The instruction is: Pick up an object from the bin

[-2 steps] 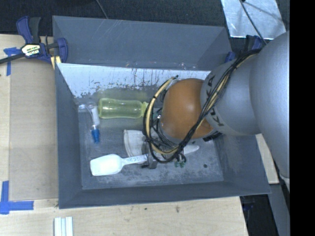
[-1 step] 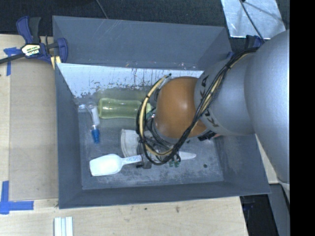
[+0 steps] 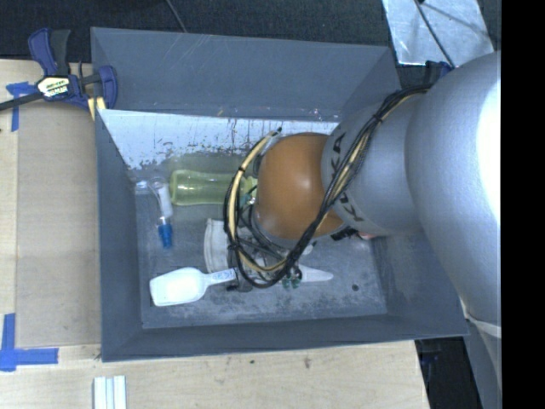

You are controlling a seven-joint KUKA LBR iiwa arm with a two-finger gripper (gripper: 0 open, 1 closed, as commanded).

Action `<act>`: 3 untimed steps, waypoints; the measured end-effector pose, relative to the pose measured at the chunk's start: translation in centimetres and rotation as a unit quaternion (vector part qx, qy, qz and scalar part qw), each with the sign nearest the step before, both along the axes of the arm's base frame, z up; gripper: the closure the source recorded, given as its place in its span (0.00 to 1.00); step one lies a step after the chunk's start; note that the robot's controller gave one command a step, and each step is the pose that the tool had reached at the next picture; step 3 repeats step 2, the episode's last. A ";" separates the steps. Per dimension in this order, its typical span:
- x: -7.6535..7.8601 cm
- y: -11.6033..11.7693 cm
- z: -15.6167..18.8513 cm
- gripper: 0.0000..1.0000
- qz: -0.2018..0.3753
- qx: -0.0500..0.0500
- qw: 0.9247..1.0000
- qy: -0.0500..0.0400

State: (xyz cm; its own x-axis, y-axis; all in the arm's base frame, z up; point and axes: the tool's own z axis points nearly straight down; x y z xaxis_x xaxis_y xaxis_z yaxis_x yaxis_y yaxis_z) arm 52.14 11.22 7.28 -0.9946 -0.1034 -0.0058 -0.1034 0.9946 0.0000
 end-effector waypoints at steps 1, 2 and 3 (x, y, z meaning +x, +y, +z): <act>-1.9 -0.8 16.1 1.00 -0.024 0.001 1.000 0.000; -1.9 -0.8 16.0 1.00 -0.024 0.000 1.000 0.001; -1.9 -0.8 16.0 1.00 -0.024 0.000 1.000 0.001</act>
Offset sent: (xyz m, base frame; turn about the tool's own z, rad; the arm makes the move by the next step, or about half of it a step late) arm 0.0000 0.0000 0.0000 0.0000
